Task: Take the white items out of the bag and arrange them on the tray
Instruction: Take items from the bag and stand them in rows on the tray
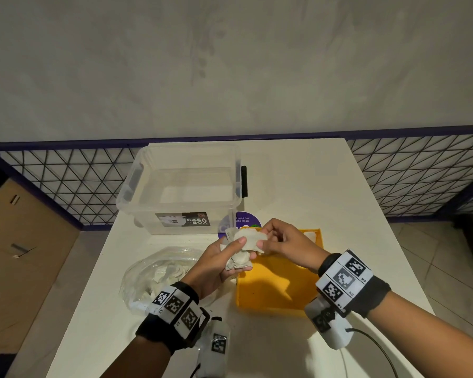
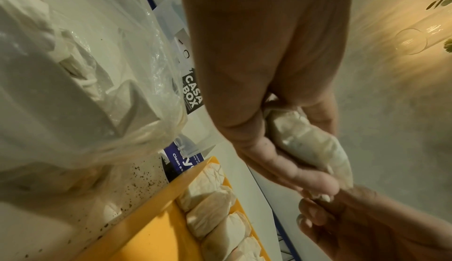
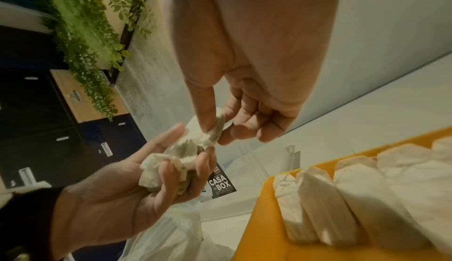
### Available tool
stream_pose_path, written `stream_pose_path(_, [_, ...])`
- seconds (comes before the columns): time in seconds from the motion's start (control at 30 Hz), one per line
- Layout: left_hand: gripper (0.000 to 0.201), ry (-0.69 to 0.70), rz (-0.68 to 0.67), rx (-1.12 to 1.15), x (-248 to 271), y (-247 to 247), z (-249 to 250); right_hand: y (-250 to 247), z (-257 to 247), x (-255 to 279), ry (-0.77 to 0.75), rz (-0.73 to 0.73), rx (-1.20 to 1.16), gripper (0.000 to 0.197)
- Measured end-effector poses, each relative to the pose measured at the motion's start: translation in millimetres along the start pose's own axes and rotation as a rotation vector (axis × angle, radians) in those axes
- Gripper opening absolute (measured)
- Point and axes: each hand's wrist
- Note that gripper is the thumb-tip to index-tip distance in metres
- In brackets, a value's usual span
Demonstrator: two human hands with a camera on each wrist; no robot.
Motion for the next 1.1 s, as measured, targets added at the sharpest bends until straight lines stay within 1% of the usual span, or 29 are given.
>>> stream_pose_path(0.07, [0.028,0.007,0.044,-0.007,-2,-2,-2,-1,2,3,0.008,-0.014,-0.015,0.021])
stream_pose_path(0.17, [0.024,0.022,0.065,-0.076,-4,-5,-3,2,1,6,-0.052,-0.062,0.060,0.027])
stream_pose_path(0.23, [0.024,0.042,0.050,-0.121,-5,-5,-3,4,1,5,-0.114,-0.036,0.161,0.029])
stream_pose_path(0.3, [0.024,0.055,0.021,-0.153,-4,-3,-3,6,-3,4,-0.161,-0.003,0.236,0.025])
stream_pose_path(0.37, [0.017,0.064,-0.007,-0.158,-3,0,-3,7,-7,4,-0.183,-0.001,0.206,0.020])
stream_pose_path(0.5, [0.011,0.055,-0.027,-0.164,-3,1,-5,6,-11,3,-0.170,0.013,0.155,0.007])
stream_pose_path(0.6, [0.012,0.039,-0.022,-0.129,-4,-1,-5,3,-10,1,-0.170,0.053,0.125,0.005])
stream_pose_path(0.7, [0.013,0.047,-0.029,-0.090,-6,-5,-4,-7,-10,0,-0.147,0.129,0.046,0.009])
stream_pose_path(0.8, [0.013,0.033,-0.029,-0.070,-8,-10,-4,-20,-5,1,-0.138,0.130,-0.026,0.019])
stream_pose_path(0.87, [0.014,0.022,-0.023,-0.065,-9,-11,-5,-30,2,2,-0.128,0.148,0.030,0.027])
stream_pose_path(0.97, [0.015,0.013,-0.026,-0.066,-9,-11,-6,-44,14,3,-0.075,0.209,0.093,0.025])
stream_pose_path(1.1, [0.017,0.019,-0.037,-0.055,-8,-16,-8,-65,34,6,0.026,0.312,0.149,0.028])
Point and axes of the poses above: each hand's wrist, its own x-axis away from the middle knuckle, its own y-axis out of the palm, z = x × y, and after that the axes turned 7 degrees about y, right-handed
